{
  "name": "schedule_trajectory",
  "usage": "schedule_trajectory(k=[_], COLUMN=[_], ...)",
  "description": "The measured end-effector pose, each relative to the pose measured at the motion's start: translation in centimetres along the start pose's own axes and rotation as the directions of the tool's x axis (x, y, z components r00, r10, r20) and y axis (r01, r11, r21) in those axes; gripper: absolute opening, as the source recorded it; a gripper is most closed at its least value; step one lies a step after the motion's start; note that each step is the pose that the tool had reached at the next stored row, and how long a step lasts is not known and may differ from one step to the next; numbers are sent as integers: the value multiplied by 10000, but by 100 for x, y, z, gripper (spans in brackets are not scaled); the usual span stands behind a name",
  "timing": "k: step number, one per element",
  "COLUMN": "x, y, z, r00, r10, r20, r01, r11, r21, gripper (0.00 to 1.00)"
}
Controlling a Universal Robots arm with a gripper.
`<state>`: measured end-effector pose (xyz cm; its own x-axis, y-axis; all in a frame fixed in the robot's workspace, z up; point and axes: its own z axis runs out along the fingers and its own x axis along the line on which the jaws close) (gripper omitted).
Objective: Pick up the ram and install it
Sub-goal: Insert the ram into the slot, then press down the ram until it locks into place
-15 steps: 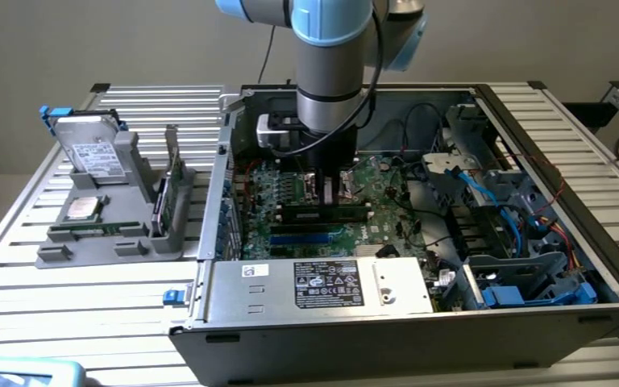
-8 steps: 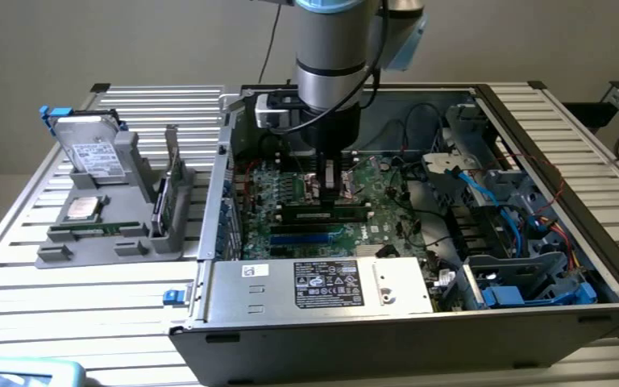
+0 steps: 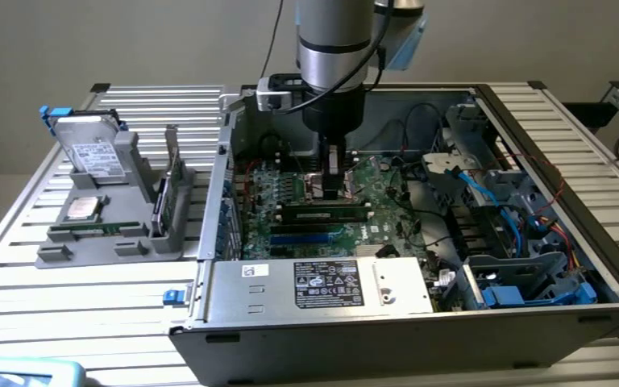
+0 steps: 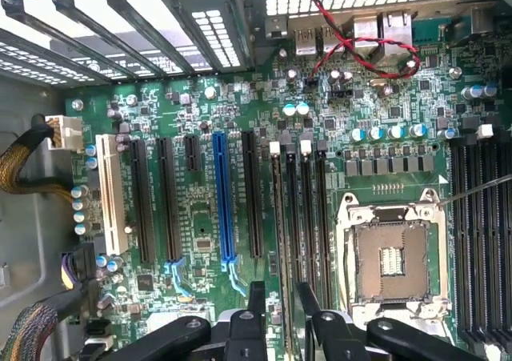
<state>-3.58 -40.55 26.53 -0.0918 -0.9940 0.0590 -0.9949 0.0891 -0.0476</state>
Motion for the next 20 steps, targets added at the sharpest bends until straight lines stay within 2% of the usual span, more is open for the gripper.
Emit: schedule_trajectory(k=[13, 15, 17, 20], x=[5, 8, 9, 22], y=[0, -1, -2, -5], z=[-4, -19, -35, -65], r00=[10000, 10000, 10000, 10000], r10=[1, 7, 16, 25], r20=[-3, -4, -4, 0], r01=[-1, -7, -16, -25], r11=[10000, 10000, 10000, 10000], r21=[0, -1, -1, -2], gripper=[29, 27, 14, 11])
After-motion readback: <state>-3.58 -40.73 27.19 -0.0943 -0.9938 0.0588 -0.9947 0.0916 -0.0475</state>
